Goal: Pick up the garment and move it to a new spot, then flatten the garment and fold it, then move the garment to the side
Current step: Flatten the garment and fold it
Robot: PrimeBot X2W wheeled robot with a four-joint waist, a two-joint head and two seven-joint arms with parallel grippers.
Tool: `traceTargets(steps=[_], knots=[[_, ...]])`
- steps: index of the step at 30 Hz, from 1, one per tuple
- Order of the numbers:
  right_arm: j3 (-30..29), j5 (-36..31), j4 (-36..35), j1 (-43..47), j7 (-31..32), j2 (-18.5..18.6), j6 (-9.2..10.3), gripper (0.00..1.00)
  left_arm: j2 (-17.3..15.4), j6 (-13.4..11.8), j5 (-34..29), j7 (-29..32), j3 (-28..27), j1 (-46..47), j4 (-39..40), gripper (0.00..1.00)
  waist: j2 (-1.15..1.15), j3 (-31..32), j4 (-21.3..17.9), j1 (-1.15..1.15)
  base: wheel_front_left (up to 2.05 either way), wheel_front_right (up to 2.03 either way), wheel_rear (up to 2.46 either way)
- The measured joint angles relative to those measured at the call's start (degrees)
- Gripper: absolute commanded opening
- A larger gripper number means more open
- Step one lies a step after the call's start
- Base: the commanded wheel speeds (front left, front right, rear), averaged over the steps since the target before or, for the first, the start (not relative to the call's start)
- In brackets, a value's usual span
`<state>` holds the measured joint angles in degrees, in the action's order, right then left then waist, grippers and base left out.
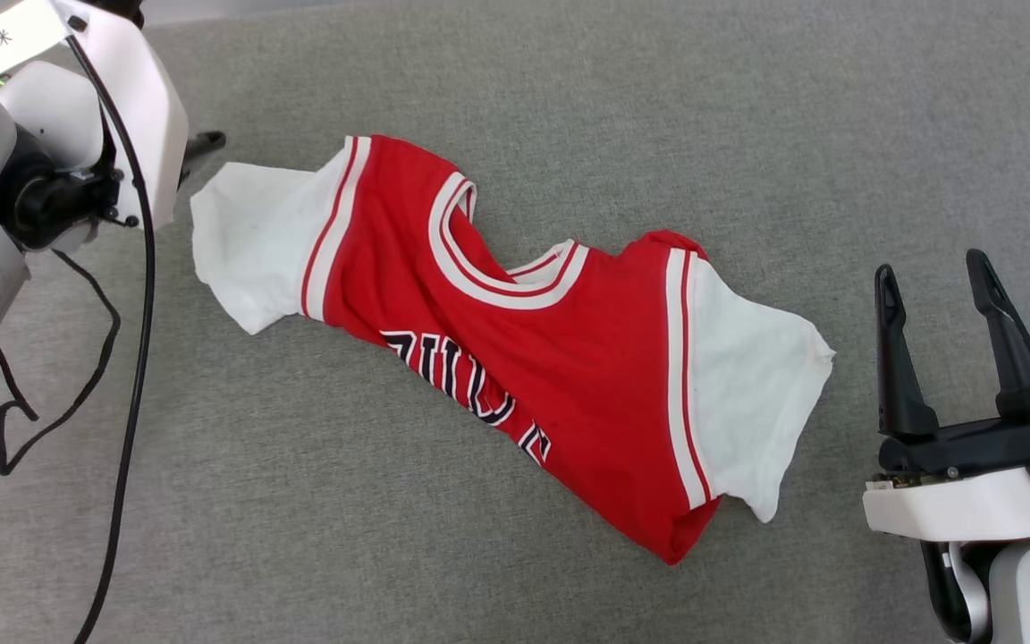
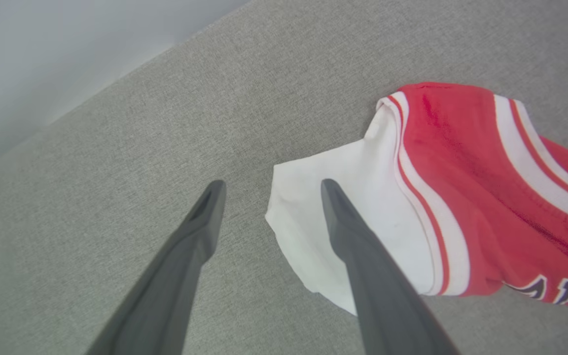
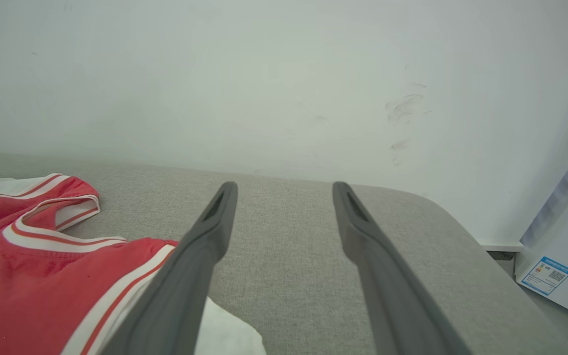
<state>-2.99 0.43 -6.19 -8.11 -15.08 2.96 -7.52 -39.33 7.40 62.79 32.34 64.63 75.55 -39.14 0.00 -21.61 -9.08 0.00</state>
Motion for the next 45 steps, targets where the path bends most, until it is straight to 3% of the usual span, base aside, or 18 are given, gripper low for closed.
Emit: traceTargets(steps=[12,23,24,25,26,31,37,41,45], knots=[[0.1,-0.1,-0.7,-1.1,0.0,0.0,0.00,1.00,-0.3,-1.4,0.2,2.3,1.4,-1.3,-5.3,1.00,0.00,-3.9,-2.2,0.00,0.00,0.00,0.00],[-0.4,-0.8,-1.0,-1.6,0.0,0.0,0.00,1.00,2.1,-0.8,2.1,3.5,1.8,-2.2,-8.4,1.00,0.00,-5.9,-2.0,0.00,0.00,0.00,0.00],[-0.4,-0.9,-1.0,-1.7,0.0,0.0,0.00,1.00,2.2,-0.8,2.0,3.7,2.0,-2.1,-8.3,0.89,0.00,-5.8,-1.9,-0.01,0.00,0.00,0.00],[-0.5,-1.0,-1.0,-1.7,0.0,0.0,0.00,1.00,2.4,-0.8,2.0,3.8,2.3,-2.1,-8.3,0.26,0.00,-5.8,-1.8,-0.01,0.00,0.00,0.00],[-0.4,-1.0,-1.0,-1.9,0.0,0.0,0.00,1.00,2.5,-0.8,2.0,3.8,2.4,-2.1,-8.3,0.00,0.00,-5.8,-1.7,-0.01,0.00,0.00,0.00],[-0.4,-1.0,-1.0,-2.3,0.0,0.0,0.00,1.00,3.8,-0.2,1.2,2.6,3.6,-2.3,-8.3,0.00,0.00,-5.6,-1.4,-0.01,0.00,0.00,0.00],[-1.5,-1.5,0.5,-2.2,0.0,0.8,0.00,1.00,3.3,0.0,-2.6,-11.1,4.0,-3.6,-7.9,0.00,0.00,-1.8,0.1,0.00,0.00,0.00,0.00],[-1.5,0.3,2.9,-2.2,0.2,4.1,-0.01,1.00,2.2,-0.2,-3.9,-18.6,3.7,-5.6,-6.0,0.00,0.00,1.4,1.1,0.00,0.00,0.00,0.00],[0.1,3.3,4.1,-3.3,4.2,10.0,-0.01,1.00,0.7,-1.5,-4.8,-23.2,3.7,-8.9,-2.7,0.00,0.00,4.6,2.2,0.00,0.00,0.00,0.00]])
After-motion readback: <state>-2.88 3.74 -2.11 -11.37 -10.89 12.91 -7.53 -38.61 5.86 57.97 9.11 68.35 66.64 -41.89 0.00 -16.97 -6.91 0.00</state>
